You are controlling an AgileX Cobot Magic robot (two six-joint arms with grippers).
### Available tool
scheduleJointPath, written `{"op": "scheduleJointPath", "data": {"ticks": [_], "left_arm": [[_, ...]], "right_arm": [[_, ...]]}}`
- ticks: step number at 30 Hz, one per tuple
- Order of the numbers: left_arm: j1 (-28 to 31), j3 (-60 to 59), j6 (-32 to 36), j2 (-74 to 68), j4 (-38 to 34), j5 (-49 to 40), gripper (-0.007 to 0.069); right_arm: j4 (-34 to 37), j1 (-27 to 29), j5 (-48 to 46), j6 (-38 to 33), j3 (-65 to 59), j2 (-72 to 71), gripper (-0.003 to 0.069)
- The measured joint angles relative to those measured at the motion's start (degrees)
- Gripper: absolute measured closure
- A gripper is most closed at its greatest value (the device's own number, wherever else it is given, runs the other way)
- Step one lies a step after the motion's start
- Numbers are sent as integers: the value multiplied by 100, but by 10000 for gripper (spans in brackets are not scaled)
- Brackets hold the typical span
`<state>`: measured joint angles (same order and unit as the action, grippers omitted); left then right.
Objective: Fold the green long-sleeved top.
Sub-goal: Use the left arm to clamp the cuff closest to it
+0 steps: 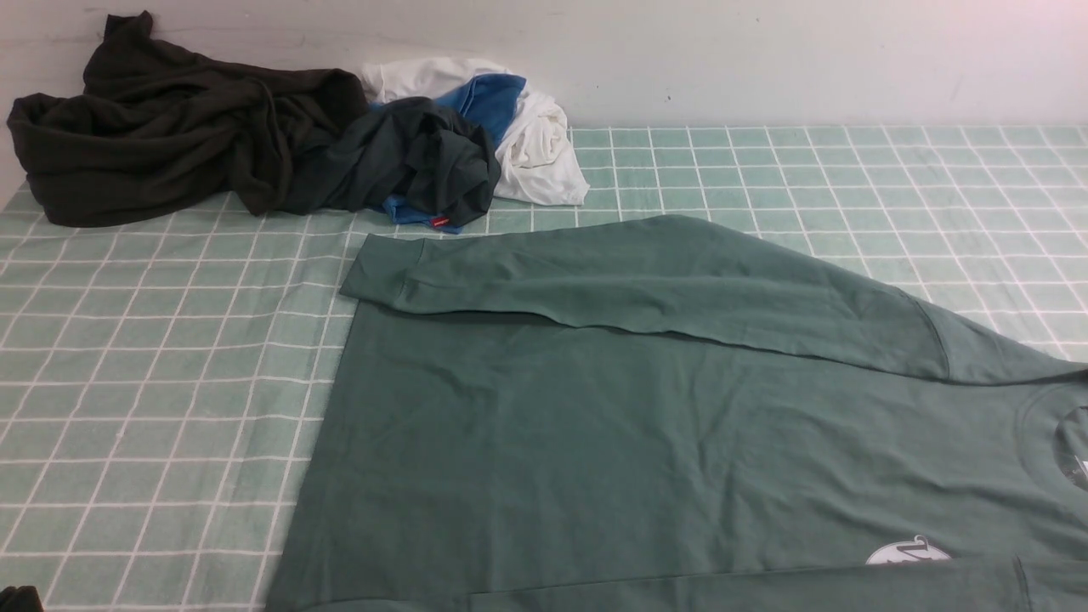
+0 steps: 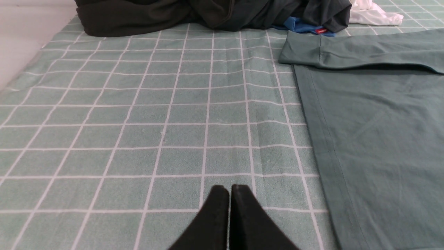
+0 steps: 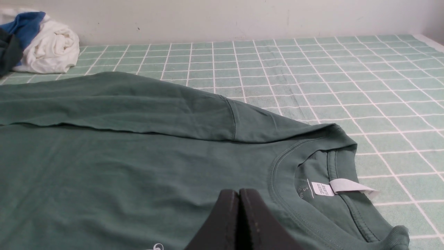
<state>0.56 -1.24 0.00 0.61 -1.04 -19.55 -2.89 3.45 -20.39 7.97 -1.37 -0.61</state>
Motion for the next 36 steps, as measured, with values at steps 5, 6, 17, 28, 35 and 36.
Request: {"op": "scheduleJointPath", "data": {"ticks": [5, 6, 17, 28, 35, 36], "left_arm": [[0, 0, 0, 0, 0, 0, 627], [0, 0, 0, 0, 0, 0, 627], [0, 0, 0, 0, 0, 0, 627], [0, 0, -32, 0, -310, 0, 627], [0, -45, -64, 0, -2234, 22, 627], [0, -45, -64, 0, -2330, 22, 627]], "right_arm": [[25, 0, 0, 23, 0, 0, 673], [25, 0, 0, 23, 0, 0, 673], [39, 0, 0, 172, 0, 0, 673], [46, 0, 0, 210, 0, 0, 673], [179, 0, 0, 215, 0, 0, 673], [180, 0, 0, 215, 0, 0, 673]]}}
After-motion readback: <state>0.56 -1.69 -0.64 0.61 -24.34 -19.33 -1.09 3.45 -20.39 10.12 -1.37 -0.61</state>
